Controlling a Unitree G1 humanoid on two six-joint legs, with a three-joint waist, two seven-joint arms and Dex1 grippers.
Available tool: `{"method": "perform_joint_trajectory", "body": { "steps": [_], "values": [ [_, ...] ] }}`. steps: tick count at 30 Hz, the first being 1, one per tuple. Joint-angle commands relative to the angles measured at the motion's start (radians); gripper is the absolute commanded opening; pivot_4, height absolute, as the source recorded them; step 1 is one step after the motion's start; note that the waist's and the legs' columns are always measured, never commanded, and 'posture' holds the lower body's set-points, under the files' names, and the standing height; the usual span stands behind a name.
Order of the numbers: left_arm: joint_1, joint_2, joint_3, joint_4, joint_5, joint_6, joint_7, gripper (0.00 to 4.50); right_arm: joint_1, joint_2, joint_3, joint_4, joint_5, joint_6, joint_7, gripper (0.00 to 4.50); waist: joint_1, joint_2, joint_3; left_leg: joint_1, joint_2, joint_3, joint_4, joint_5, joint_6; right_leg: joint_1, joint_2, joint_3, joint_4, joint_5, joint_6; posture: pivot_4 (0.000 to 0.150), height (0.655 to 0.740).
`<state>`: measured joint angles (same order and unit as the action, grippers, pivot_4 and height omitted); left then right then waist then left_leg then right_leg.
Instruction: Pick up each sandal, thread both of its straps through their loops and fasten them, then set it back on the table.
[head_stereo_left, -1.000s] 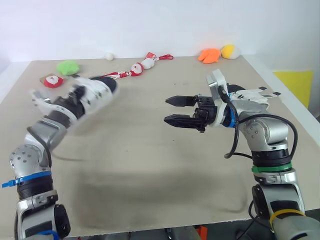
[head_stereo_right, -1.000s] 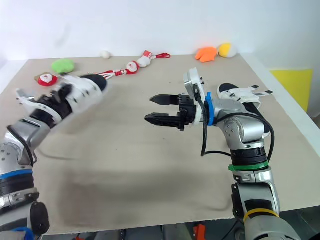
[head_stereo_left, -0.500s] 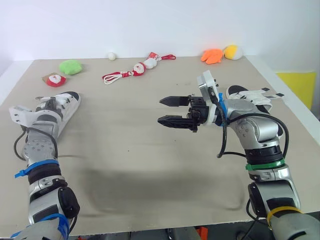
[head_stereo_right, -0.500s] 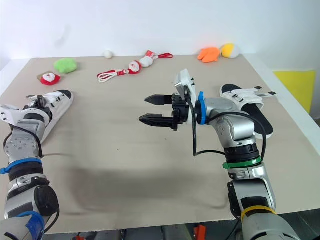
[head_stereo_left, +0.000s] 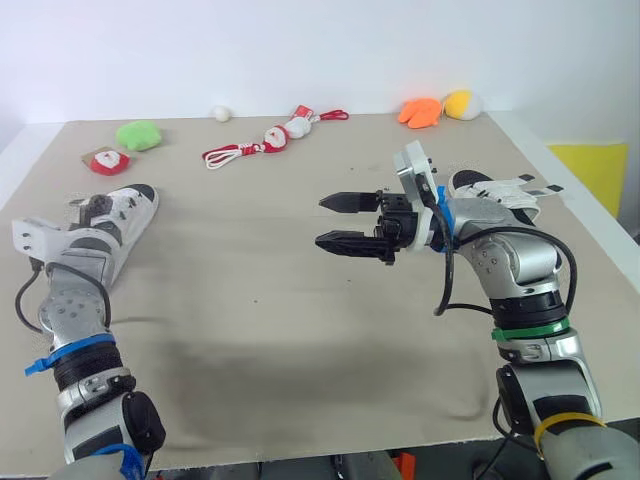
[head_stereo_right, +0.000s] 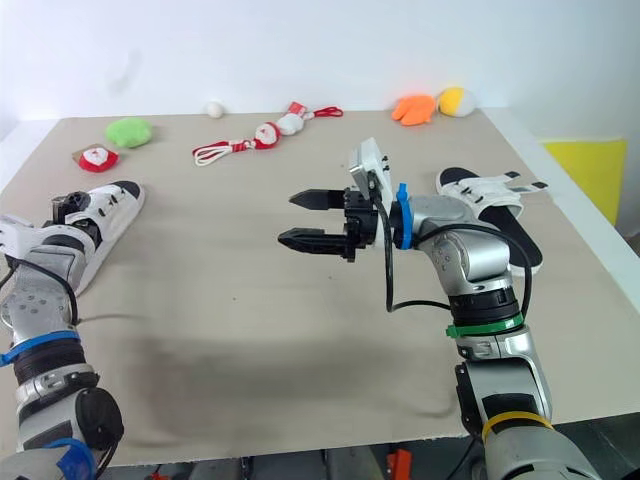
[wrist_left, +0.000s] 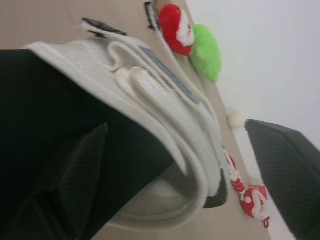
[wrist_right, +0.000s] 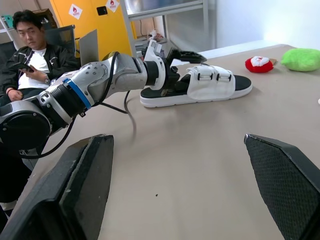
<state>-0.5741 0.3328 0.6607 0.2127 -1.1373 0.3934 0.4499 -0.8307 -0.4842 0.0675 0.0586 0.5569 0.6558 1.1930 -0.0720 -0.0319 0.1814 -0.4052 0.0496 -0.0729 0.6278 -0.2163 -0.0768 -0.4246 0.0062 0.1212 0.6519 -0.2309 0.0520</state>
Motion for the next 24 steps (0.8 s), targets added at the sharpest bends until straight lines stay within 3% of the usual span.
{"method": "perform_joint_trajectory", "body": {
  "steps": [1,4,9,12,16,19,24],
  "values": [
    [0.04,0.001,-0.032,-0.152,0.085,0.012,0.088,4.47,-0.022,0.0,-0.007,-0.02,0.013,-0.01,0.008,4.5,0.0,0.0,0.0,0.0,0.0,0.0,0.0,0.0,0.0,0.0,0.0,0.0,0.0,0.0,0.0,0.15,0.74],
    [0.084,0.045,-0.109,-0.228,0.243,0.002,0.074,4.47,-0.027,0.006,-0.003,-0.01,0.011,-0.014,0.012,4.5,0.001,0.0,0.0,0.0,0.0,0.0,0.001,0.0,0.0,0.0,0.0,0.0,0.0,0.0,0.0,0.15,0.74],
    [0.18,0.181,-0.275,-0.405,0.534,-0.107,-0.142,4.47,-0.027,-0.01,-0.02,0.002,0.021,-0.007,0.021,4.5,-0.001,0.0,0.0,0.0,0.0,0.0,0.001,0.0,-0.001,0.0,0.001,0.0,0.0,0.001,-0.001,0.15,0.74],
    [0.263,0.28,-0.332,-0.542,0.448,-0.061,-0.457,4.47,-0.004,-0.07,-0.077,0.002,0.057,0.036,0.029,4.5,0.002,0.0,0.0,-0.001,0.0,0.0,0.001,0.0,-0.001,0.0,0.0,0.0,0.0,0.001,-0.001,0.15,0.74],
    [0.508,0.488,-0.296,-0.665,0.343,0.058,-0.851,4.47,0.066,-0.193,-0.09,0.014,0.033,0.047,0.059,4.5,0.0,0.002,0.001,0.0,-0.002,0.001,-0.001,-0.001,0.001,0.0,-0.003,0.0,-0.001,-0.003,0.001,0.15,0.74],
    [0.687,0.598,-0.177,-0.675,0.314,0.109,-1.057,4.47,0.145,-0.294,-0.078,0.003,-0.012,0.03,0.081,4.5,-0.007,0.003,0.002,0.0,-0.001,0.002,-0.002,-0.003,0.004,-0.001,-0.003,0.0,-0.001,-0.008,0.004,0.15,0.74],
    [0.815,0.689,-0.016,-0.655,0.286,0.192,-1.259,4.47,0.261,-0.368,-0.092,-0.04,-0.077,0.009,0.018,4.5,-0.006,0.004,0.003,0.001,0.002,0.003,-0.002,-0.004,0.006,-0.004,0.0,0.0,0.001,-0.009,0.002,0.15,0.74]
  ]
}}
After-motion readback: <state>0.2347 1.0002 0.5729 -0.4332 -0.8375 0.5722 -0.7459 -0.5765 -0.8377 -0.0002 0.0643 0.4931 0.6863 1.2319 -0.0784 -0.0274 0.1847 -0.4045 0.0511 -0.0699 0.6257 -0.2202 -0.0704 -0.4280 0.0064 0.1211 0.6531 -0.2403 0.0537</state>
